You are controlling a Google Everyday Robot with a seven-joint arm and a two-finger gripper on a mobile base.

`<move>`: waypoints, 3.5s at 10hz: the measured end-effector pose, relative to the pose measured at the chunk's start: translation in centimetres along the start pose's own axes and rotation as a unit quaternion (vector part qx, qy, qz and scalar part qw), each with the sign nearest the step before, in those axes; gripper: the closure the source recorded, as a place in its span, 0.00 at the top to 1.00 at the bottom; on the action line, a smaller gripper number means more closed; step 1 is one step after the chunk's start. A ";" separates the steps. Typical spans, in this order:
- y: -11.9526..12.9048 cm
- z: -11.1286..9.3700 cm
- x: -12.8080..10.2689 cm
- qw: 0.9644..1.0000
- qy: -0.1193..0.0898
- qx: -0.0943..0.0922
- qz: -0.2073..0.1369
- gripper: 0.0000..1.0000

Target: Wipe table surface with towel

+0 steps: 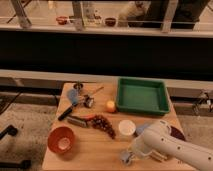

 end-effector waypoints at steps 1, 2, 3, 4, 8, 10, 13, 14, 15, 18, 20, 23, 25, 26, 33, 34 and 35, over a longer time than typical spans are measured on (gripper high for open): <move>-0.1 0.0 -0.1 1.000 -0.001 0.000 0.000 0.00; -0.2 -0.1 -0.2 1.000 -0.002 0.000 -0.001 0.00; -0.3 -0.1 -0.3 1.000 -0.001 -0.001 -0.002 0.00; -0.2 0.0 -0.3 1.000 -0.001 -0.002 -0.002 0.00; -0.5 -0.3 -1.3 1.000 -0.001 0.000 -0.009 0.00; -0.9 -0.6 -2.0 1.000 0.001 0.005 -0.014 0.00; -1.4 -0.5 -2.9 1.000 0.004 0.007 -0.021 0.00; -1.6 -0.5 -3.1 1.000 0.006 0.007 -0.023 0.00; -1.8 -0.5 -3.3 1.000 0.007 0.008 -0.024 0.00; -2.5 -0.4 -4.0 0.999 0.010 0.009 -0.030 0.00; -3.0 0.0 -4.6 0.999 0.012 0.008 -0.033 0.00; -3.5 0.5 -5.1 0.999 0.017 0.008 -0.036 0.00; -3.8 0.7 -5.4 0.999 0.022 0.009 -0.034 0.00; -4.0 0.8 -5.4 0.999 0.025 0.012 -0.033 0.00; -6.2 0.5 -3.4 0.999 0.038 0.030 -0.001 0.00; -6.4 0.4 -2.7 0.999 0.040 0.030 0.007 0.00; -6.5 0.4 -1.9 0.999 0.042 0.031 0.015 0.00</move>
